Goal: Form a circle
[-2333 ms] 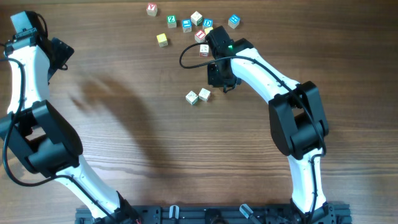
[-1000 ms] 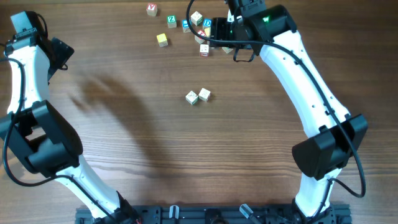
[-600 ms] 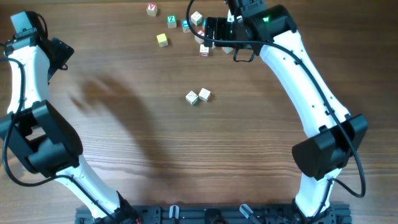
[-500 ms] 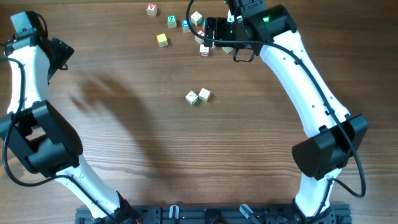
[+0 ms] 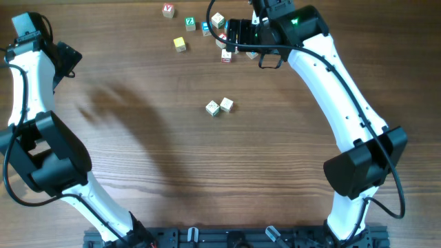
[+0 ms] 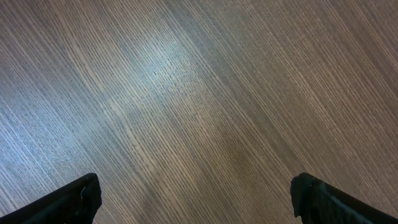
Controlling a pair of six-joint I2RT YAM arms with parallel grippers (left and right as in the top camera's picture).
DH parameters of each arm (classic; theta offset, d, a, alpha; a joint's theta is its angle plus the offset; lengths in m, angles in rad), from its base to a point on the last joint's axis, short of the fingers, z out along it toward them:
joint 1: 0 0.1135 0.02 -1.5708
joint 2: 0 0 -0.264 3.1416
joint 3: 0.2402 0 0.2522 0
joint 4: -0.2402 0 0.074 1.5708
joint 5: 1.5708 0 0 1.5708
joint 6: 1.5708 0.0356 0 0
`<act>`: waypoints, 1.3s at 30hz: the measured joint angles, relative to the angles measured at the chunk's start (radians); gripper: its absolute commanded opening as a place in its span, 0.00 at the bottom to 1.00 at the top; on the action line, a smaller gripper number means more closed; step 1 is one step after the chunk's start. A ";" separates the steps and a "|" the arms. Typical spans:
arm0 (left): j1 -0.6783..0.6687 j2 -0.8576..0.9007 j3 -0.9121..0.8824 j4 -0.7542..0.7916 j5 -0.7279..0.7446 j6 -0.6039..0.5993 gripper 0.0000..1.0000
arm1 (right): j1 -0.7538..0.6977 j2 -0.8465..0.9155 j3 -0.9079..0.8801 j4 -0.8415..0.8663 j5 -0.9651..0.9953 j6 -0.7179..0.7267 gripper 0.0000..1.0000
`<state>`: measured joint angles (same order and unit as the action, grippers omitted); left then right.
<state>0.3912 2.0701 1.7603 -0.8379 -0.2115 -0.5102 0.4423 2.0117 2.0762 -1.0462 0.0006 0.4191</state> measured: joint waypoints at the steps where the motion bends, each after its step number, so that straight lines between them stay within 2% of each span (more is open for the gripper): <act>1: 0.000 0.000 0.000 0.000 0.000 0.000 1.00 | 0.000 0.000 0.000 0.000 0.000 0.000 1.00; 31: 0.000 0.000 0.000 0.000 0.000 0.000 1.00 | 0.000 0.000 0.000 0.000 0.000 0.000 1.00; 35: 0.000 0.000 0.000 0.000 0.000 0.000 1.00 | 0.000 0.000 -0.002 0.099 0.000 0.004 1.00; 36: 0.000 0.000 0.000 0.000 0.000 0.000 1.00 | 0.000 0.000 -0.002 0.132 0.000 0.003 0.94; 37: 0.000 0.000 0.000 0.000 0.000 0.000 1.00 | 0.000 0.000 -0.002 0.145 0.000 0.004 0.68; 38: 0.000 0.000 0.000 0.000 0.000 0.000 1.00 | 0.000 0.000 -0.002 0.164 0.000 0.005 0.47; 39: 0.000 0.000 0.000 0.000 0.000 0.000 1.00 | 0.000 0.000 -0.003 0.193 -0.003 0.003 0.41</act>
<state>0.3912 2.0701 1.7603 -0.8379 -0.2115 -0.5102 0.4423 2.0121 2.0731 -0.8532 -0.0025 0.4225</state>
